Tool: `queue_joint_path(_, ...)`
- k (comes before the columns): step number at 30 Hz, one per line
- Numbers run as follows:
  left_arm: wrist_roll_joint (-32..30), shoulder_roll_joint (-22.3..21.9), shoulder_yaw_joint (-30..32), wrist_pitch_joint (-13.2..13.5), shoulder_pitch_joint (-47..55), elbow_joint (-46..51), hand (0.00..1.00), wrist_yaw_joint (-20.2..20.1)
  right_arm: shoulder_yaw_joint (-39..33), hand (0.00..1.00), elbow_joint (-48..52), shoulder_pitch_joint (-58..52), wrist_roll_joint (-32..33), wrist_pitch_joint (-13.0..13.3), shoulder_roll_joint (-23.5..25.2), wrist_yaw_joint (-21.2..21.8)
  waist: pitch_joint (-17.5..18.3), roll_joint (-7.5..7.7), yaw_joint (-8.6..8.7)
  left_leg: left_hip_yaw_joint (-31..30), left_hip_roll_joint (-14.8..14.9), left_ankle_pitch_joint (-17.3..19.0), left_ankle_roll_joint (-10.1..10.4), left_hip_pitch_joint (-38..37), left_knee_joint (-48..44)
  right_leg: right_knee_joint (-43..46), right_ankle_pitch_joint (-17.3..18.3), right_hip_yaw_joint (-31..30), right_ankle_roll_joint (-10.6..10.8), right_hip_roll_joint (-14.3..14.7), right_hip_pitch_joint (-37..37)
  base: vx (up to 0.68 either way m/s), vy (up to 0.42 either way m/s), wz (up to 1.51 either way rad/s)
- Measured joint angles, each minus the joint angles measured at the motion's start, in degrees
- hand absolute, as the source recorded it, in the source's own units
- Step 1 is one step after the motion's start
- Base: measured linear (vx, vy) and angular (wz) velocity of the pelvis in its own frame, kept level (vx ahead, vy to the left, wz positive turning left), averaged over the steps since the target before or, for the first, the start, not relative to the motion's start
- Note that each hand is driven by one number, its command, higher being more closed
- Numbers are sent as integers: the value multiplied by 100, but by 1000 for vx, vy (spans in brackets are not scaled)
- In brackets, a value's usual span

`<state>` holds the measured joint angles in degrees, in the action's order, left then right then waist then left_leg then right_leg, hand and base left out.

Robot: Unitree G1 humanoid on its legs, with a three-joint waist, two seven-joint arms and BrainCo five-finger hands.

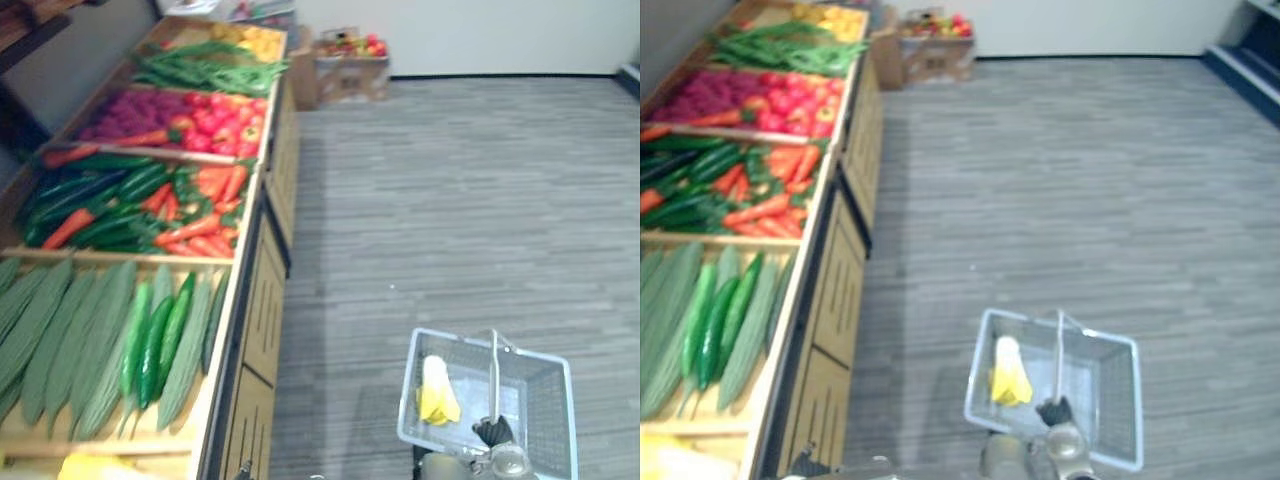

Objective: Pick vegetable in the basket

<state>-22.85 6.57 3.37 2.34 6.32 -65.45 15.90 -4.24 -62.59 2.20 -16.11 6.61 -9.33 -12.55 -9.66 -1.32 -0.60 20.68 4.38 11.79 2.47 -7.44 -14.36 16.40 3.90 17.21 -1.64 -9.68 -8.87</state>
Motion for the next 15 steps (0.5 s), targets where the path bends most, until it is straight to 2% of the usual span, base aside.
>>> queue_joint_path(1,-2,53,-129,1,-7,-6,0,-15,13,100,-8,-24,-26,-1,37,21,8,55,5,82,-71,2,0,-115,48,44,93,207,130,-34,39,58,-48,-65)
queue_joint_path(2,-6,50,-138,5,-11,-5,0,-22,15,100,-14,-37,-31,-1,58,38,19,67,3,70,-73,2,0,-139,63,-17,79,187,160,-1,59,77,-63,-60)
queue_joint_path(4,-3,35,-141,11,-22,-15,0,-48,13,100,-32,-92,-33,-2,113,54,15,-27,-24,72,-23,2,1,-176,170,-363,-68,101,392,142,128,54,-35,-38)
queue_joint_path(6,5,19,-201,11,-64,-17,0,-56,8,100,-35,-99,-31,-14,106,54,25,-121,-22,68,65,-1,7,-146,223,-829,-291,98,402,325,238,48,-42,-14)
queue_joint_path(10,25,31,-203,21,-79,-12,0,-55,9,100,-158,-143,-29,-85,109,66,22,-119,-45,11,158,-81,129,-75,207,-1793,-693,188,371,552,687,12,-47,7)
queue_joint_path(15,26,29,-193,5,-167,-27,0,-53,-128,100,-165,-201,20,-97,114,59,-13,-134,-27,-345,242,-90,147,32,7,-2041,-744,527,314,608,941,24,-35,30)
